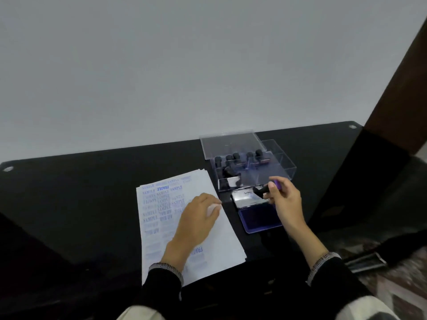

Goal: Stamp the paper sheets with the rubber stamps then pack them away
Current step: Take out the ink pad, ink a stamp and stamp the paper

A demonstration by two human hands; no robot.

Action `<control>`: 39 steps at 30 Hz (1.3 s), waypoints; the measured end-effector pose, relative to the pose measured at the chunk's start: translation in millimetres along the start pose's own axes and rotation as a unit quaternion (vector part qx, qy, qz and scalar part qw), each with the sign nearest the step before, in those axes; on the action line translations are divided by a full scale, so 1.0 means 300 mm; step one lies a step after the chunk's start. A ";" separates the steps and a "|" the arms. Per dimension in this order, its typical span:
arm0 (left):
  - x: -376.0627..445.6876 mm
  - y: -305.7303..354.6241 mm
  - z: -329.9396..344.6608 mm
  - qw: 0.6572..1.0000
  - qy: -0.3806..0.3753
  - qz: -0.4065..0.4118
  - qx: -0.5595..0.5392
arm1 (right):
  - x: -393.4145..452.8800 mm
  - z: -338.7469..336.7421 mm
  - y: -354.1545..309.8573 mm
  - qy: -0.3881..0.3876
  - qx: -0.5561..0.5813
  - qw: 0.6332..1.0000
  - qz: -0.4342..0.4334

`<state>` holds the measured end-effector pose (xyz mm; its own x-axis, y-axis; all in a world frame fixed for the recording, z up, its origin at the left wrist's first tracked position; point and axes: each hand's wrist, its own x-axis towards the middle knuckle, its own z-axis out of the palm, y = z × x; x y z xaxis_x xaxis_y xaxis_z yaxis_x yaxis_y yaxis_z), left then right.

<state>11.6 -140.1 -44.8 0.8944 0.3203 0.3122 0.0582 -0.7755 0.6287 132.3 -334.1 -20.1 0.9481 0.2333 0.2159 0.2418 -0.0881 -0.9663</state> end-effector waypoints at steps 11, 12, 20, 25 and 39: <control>-0.019 0.073 0.110 0.986 -0.154 0.028 0.059 | -0.042 -0.040 0.010 -0.087 -0.109 0.990 -0.022; -0.020 0.071 0.113 0.986 -0.153 0.026 0.055 | -0.045 -0.031 0.004 -0.109 -0.118 0.987 -0.031; -0.027 0.066 0.121 0.990 -0.129 0.027 0.041 | -0.041 0.026 -0.001 -0.233 -0.228 0.940 -0.101; -0.025 0.060 0.124 0.990 -0.134 0.017 0.028 | -0.044 0.039 -0.001 -0.240 -0.272 0.924 -0.125; 0.018 -0.045 -0.065 0.992 0.033 -0.091 -0.085 | -0.082 0.082 0.009 -0.180 -0.302 0.930 -0.111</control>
<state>7.1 -117.4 -37.7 0.8442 0.4865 0.2249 0.1358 -0.6000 0.7884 104.7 -316.3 -31.5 0.7574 0.6094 0.2345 0.5973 -0.5016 -0.6258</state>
